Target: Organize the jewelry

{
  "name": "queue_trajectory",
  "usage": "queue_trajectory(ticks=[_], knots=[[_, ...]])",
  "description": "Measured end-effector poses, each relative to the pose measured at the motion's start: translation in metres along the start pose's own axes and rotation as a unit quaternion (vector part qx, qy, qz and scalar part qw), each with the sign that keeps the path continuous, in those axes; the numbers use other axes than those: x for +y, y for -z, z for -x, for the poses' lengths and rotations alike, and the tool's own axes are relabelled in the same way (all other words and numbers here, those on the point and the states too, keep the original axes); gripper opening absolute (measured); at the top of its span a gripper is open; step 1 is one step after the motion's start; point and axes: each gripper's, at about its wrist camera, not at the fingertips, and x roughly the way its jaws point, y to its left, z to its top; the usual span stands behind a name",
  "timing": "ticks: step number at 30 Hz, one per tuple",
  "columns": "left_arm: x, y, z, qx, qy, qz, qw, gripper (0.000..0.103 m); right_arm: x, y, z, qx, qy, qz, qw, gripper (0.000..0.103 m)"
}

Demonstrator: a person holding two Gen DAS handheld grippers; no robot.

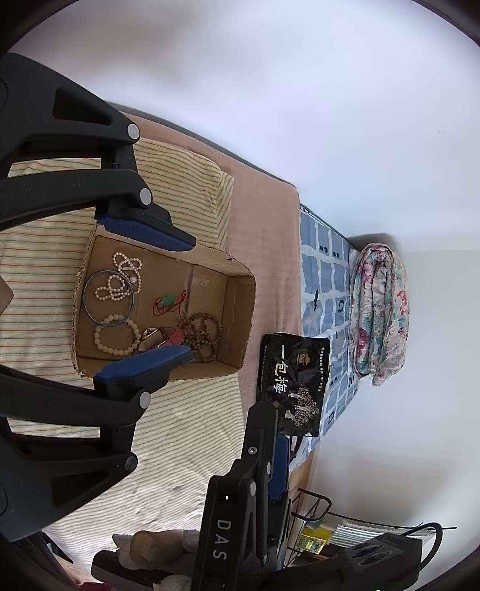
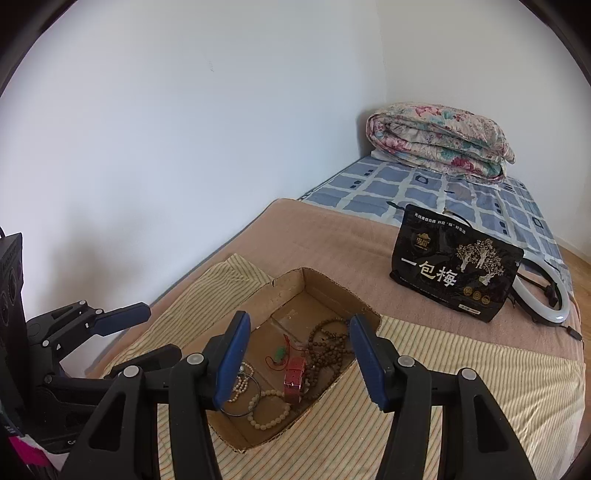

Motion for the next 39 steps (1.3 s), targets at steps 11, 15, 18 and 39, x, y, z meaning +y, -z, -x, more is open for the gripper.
queue_trajectory(ticks=[11,15,18,39], knots=[[-0.023,0.005,0.049,-0.035,-0.005,0.006,0.9993,0.055,-0.009,0.035,0.07,-0.033,0.021,-0.009,0.999,0.073],[-0.033,0.009,0.057,-0.044,-0.005,0.002,0.999,0.055,-0.012,0.049,0.084,-0.034,0.031,-0.007,0.999,0.075],[-0.04,0.013,0.06,-0.052,-0.009,-0.004,0.9986,0.066,-0.015,0.059,0.092,-0.041,0.035,-0.01,0.999,0.083],[-0.057,0.026,0.058,-0.077,-0.031,-0.03,0.9961,0.097,-0.04,0.098,0.096,-0.084,0.08,-0.038,0.993,0.103]])
